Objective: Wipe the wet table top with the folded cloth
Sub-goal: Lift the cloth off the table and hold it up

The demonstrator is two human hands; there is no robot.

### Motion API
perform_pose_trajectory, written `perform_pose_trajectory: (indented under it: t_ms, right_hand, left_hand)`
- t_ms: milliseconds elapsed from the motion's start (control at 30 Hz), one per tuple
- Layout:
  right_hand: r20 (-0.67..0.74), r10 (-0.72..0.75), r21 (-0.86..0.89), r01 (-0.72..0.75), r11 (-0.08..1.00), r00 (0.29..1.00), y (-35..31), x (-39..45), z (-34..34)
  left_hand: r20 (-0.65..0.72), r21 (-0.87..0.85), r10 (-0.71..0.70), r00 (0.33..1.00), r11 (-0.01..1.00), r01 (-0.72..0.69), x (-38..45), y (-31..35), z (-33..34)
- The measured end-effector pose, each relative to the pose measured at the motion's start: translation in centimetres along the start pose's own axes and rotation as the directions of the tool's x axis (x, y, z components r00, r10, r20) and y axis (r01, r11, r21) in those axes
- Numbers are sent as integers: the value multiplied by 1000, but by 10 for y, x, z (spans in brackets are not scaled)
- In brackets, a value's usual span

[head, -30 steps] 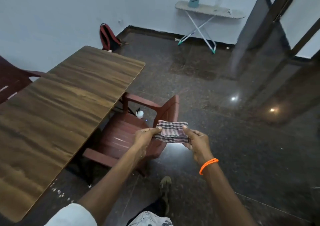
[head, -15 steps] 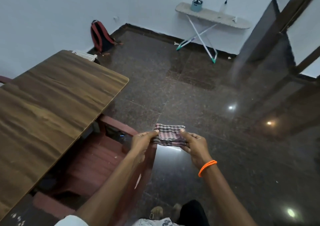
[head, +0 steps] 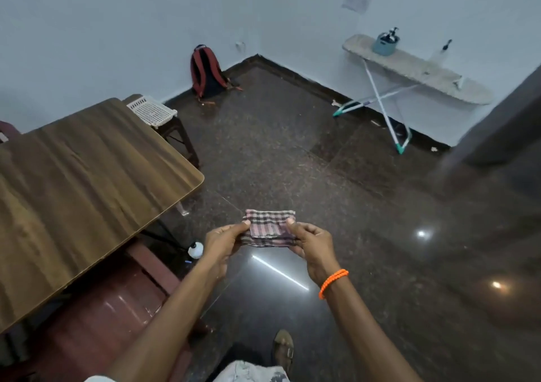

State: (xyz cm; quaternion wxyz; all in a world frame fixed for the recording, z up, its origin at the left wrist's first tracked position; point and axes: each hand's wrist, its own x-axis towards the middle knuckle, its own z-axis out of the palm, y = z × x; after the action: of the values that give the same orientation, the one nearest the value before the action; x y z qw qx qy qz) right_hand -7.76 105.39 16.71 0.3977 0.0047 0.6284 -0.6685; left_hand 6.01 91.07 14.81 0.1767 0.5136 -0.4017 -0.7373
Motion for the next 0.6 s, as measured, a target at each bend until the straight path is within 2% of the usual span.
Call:
perform_pose_trajectory:
  t_ms: [267, 600]
  right_hand:
    - [136, 91, -99, -78, 992, 986, -82, 150, 31]
    - [239, 90, -181, -47, 982, 967, -169, 353, 161]
  left_hand:
    - [-148, -67, 12, 989, 998, -22, 91, 77, 59]
    - [-216, -177, -8, 976, 984, -31, 276, 199, 79]
